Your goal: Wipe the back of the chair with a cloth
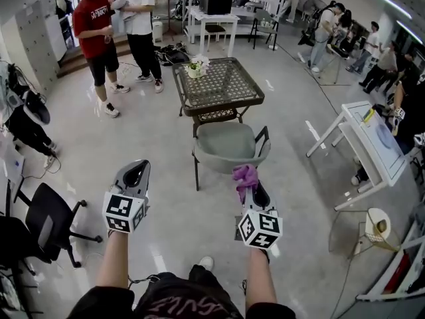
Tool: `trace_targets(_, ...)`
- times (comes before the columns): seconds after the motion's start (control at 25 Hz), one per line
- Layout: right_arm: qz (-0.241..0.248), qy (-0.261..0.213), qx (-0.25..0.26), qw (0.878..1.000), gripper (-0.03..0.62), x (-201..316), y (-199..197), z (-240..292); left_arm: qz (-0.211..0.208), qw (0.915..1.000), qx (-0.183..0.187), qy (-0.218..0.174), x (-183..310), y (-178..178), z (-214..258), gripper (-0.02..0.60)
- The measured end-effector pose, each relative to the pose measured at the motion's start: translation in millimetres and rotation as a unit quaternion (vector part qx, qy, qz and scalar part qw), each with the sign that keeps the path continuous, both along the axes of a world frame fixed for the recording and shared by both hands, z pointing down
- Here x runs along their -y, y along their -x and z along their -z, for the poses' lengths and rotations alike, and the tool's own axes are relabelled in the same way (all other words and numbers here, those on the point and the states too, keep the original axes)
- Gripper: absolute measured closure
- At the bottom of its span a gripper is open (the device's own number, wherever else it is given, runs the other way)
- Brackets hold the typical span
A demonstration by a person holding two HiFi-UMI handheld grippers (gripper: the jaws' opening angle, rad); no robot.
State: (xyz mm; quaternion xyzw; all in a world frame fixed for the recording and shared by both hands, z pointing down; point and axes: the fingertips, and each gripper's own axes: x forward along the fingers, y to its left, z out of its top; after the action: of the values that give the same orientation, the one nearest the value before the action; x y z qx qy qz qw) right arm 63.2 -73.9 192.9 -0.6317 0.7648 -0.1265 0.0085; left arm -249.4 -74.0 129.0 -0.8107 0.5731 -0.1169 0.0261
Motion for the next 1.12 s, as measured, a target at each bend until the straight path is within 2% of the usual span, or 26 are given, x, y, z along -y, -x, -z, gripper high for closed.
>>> trace_targets(0.2, -0.001, 0.01, -0.004, 1.0, 0.517, 16.6, -6.0, -12.0, 0.002, 1.0, -0.003, 0.007, 17.6, -8.0, -9.6, 0.572)
trace_targets(0.52, 0.001, 0.02, -0.004, 1.0, 0.517, 36.0, 10.4, -35.3, -0.006, 0.9998, -0.009, 0.018, 43.9, -2.2, -35.6, 0.572)
trace_targets(0.92, 0.004, 0.04, -0.02, 0.999, 0.517, 69.6, 57.4, -94.7, -0.031, 0.9982, -0.022, 0.047, 84.8, 13.6, -102.7, 0.572)
trace_targets(1.12, 0.0, 0.049, -0.031, 0.998, 0.517, 95.4, 67.3, -128.7, -0.049, 0.9964, -0.028, 0.064, 115.6, 10.9, -143.9, 0.572)
